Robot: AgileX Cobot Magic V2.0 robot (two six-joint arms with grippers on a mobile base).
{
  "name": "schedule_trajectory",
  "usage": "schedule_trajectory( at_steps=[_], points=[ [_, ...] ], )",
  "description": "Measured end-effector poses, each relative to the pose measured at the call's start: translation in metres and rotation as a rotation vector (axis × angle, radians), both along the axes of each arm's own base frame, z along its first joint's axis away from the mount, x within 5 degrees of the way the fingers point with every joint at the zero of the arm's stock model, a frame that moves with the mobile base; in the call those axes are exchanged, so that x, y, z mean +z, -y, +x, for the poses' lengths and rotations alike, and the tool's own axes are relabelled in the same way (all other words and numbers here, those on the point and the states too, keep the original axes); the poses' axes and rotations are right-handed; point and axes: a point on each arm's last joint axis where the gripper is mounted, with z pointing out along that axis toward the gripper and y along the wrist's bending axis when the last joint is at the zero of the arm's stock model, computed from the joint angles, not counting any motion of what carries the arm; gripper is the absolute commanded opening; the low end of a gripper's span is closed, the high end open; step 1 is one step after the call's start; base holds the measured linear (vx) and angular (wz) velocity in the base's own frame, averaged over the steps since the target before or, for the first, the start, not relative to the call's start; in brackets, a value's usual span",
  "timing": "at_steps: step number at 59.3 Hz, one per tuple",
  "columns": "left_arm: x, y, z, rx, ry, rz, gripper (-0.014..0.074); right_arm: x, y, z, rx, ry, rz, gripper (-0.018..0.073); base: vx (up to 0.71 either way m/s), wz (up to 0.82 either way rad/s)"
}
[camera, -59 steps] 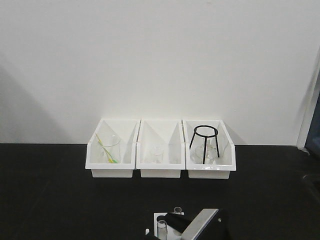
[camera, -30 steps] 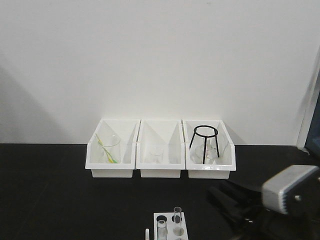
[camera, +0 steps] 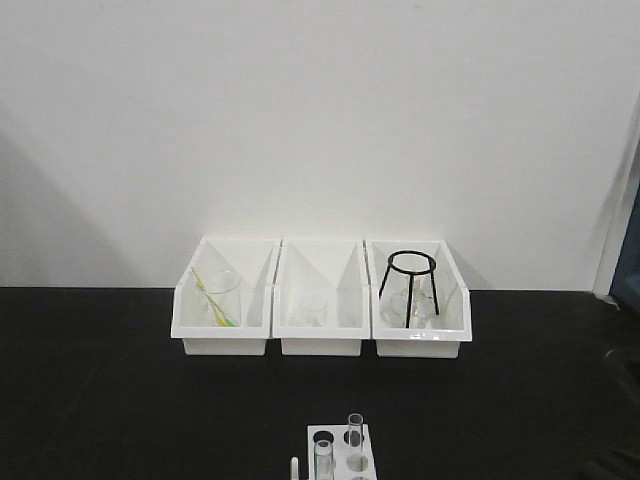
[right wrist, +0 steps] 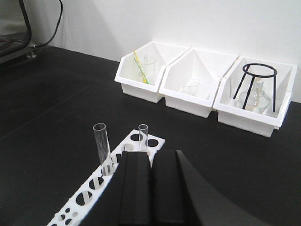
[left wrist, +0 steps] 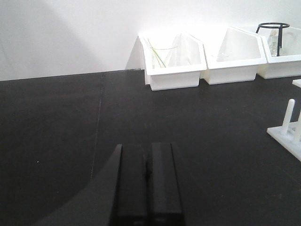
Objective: Flip and reinsert test tube from rack
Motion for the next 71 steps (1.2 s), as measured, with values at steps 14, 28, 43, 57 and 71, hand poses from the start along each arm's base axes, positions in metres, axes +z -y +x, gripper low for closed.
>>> schedule_trajectory(
  at_steps=[14, 28, 43, 57, 71],
  points=[
    [0.000, 0.000, 0.000, 0.000, 0.000, 0.000, -0.0006, 0.000, 0.001, -0.001, -0.001, 0.000, 0.000, -0.0013, 0.00, 0.00],
    [0.000, 0.000, 0.000, 0.000, 0.000, 0.000, -0.0006, -0.005, 0.005, -0.005, -0.014, 0.014, 0.002, -0.0013, 0.00, 0.00],
    [0.000, 0.000, 0.000, 0.000, 0.000, 0.000, -0.0006, -0.070, 0.045, -0.021, -0.372, 0.114, 0.092, -0.0013, 0.00, 0.00],
    [0.000, 0.000, 0.000, 0.000, 0.000, 0.000, -0.0006, -0.133, 0.061, -0.038, -0.587, 0.150, 0.079, -0.0013, 0.00, 0.00],
    [0.000, 0.000, 0.000, 0.000, 0.000, 0.000, -0.0006, -0.140, 0.062, -0.041, -0.601, 0.122, 0.061, -0.0013, 0.00, 0.00]
  ],
)
